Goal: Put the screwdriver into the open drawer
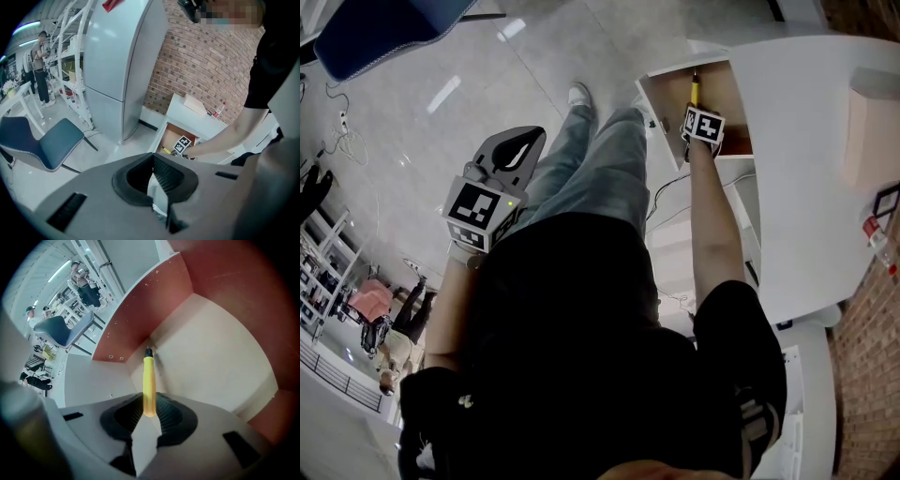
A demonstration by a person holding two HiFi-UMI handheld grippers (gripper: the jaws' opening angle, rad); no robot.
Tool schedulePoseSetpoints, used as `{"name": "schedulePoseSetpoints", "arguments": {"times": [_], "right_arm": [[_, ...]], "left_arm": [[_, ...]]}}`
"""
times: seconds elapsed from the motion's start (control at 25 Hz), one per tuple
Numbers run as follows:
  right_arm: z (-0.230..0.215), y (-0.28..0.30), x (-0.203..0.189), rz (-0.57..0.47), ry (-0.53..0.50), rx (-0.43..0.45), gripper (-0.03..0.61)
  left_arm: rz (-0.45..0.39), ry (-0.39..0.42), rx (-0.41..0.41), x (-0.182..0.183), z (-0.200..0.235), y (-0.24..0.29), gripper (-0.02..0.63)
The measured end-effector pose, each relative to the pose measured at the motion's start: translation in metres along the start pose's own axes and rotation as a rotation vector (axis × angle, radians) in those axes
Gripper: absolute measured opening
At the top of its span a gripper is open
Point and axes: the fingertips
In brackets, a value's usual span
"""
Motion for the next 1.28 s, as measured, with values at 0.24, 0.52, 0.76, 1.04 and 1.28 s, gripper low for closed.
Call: {"name": "schedulePoseSetpoints", "arguments": {"times": [0.24,0.52,0.76,1.04,1.28], "right_arm": [[-0.004,0.014,-0.004,0.036,-0.02,-0.015,0.092],[-0.001,0.034,-0.008,0.07,-0.045,-0.03,0.092],[0.001,0.042,-0.007,0.077,-0.032,-0.037,0.092],[0.004,0.036,-0.008,0.082,-0.044,-0.036,0.129],[0.012,0.014,-0.001,0.046,-0.065,-0.043,0.11]], "left_arm": [[0.013,-0.016,-0.009,-0.007,0.004,0.006,0.004],[0.038,-0.047,0.003,-0.022,0.018,0.01,0.004],[0.053,-0.052,-0.003,-0.031,0.019,0.014,0.004],[0.046,-0.057,0.008,-0.03,0.02,0.009,0.003],[0.005,-0.054,-0.004,-0.023,0.017,0.005,0.004]]}}
Point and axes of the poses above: the fingertips, and each gripper's own axes: y forward along the fingers, z to its left, x out of its top, and after that the axes turned 6 degrees about y, right-handed
